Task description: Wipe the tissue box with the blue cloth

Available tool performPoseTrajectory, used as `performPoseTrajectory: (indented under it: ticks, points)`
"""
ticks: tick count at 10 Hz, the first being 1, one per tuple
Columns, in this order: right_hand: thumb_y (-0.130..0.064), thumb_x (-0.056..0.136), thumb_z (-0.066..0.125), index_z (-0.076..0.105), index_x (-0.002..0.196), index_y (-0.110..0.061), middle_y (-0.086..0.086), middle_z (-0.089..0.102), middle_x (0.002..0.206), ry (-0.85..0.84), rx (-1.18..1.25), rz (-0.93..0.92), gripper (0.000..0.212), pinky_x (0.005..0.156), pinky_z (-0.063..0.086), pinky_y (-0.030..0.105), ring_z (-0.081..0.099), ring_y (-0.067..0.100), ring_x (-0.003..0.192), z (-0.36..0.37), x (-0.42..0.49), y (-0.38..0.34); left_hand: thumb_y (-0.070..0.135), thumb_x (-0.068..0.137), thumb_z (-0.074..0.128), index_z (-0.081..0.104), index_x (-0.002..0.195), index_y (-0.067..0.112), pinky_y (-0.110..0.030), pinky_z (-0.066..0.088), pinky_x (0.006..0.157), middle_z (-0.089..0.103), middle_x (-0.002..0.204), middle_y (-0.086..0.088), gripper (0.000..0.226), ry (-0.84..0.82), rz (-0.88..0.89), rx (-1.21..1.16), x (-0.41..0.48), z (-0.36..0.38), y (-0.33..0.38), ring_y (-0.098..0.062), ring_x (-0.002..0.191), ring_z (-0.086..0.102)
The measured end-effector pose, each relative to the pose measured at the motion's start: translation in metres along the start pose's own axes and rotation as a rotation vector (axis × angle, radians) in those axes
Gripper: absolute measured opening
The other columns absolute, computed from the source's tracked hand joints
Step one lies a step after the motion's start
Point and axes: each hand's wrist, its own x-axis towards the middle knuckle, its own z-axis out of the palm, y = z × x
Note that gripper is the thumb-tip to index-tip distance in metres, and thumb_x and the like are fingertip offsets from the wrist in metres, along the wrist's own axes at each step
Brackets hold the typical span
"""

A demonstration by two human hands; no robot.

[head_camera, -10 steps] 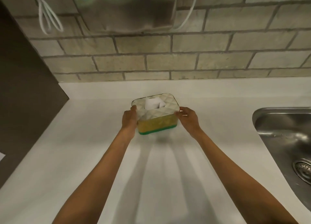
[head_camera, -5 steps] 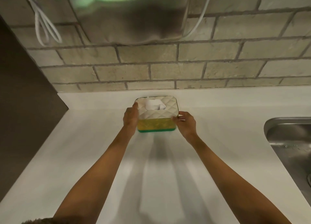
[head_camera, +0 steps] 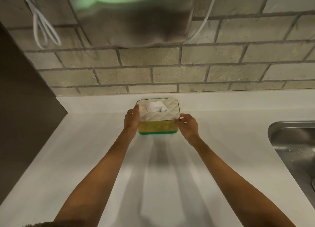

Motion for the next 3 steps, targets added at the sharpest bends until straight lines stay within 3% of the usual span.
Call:
performPoseTrajectory:
  ticks: [3]
  points:
    - [-0.027, 0.082, 0.065, 0.051, 0.126, -0.005, 0.018, 0.063, 0.118, -0.016, -0.018, 0.005, 0.050, 0.093, 0.048, 0.038, 0.060, 0.029, 0.107, -0.0003, -0.0017, -0.0008, 0.043, 0.097, 0.029, 0.044, 0.132, 0.005, -0.049, 0.039, 0.107, 0.047, 0.139, -0.017, 0.054, -0.018, -0.010, 0.012, 0.0025, 0.0001, -0.0025, -0.036, 0.124, 0.046]
